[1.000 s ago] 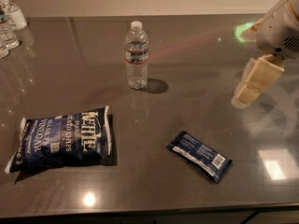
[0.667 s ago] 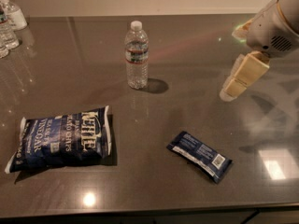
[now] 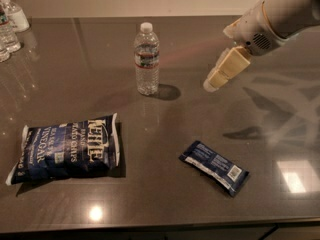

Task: Move water bottle near blue chip bag

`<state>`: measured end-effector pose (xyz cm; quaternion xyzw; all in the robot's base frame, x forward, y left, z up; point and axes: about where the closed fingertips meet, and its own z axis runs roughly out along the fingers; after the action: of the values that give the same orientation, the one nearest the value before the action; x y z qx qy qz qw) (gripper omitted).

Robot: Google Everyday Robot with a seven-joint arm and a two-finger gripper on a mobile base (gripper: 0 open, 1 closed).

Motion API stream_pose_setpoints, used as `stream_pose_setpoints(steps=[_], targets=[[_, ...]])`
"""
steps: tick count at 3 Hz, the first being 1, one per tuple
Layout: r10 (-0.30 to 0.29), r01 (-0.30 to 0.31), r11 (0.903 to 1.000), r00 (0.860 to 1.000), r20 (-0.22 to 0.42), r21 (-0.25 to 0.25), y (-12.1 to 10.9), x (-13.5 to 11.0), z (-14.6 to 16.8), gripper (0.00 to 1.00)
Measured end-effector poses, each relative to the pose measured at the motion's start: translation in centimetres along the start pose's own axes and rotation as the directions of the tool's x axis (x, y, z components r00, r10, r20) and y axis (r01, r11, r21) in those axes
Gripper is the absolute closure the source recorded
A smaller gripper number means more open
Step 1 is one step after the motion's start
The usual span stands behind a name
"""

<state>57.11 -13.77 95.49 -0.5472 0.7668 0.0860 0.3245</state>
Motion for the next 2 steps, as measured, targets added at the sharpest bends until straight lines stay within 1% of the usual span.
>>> stream_pose_setpoints(steps=[1, 2], targets=[[0.025, -0.024, 0.9996, 0.998, 0.065, -0.012, -1.0, -2.5, 2.4, 0.0], [0.039, -0.036, 0.999, 0.992, 0.118, -0.026, -1.7, -5.0, 4.3, 0.0]])
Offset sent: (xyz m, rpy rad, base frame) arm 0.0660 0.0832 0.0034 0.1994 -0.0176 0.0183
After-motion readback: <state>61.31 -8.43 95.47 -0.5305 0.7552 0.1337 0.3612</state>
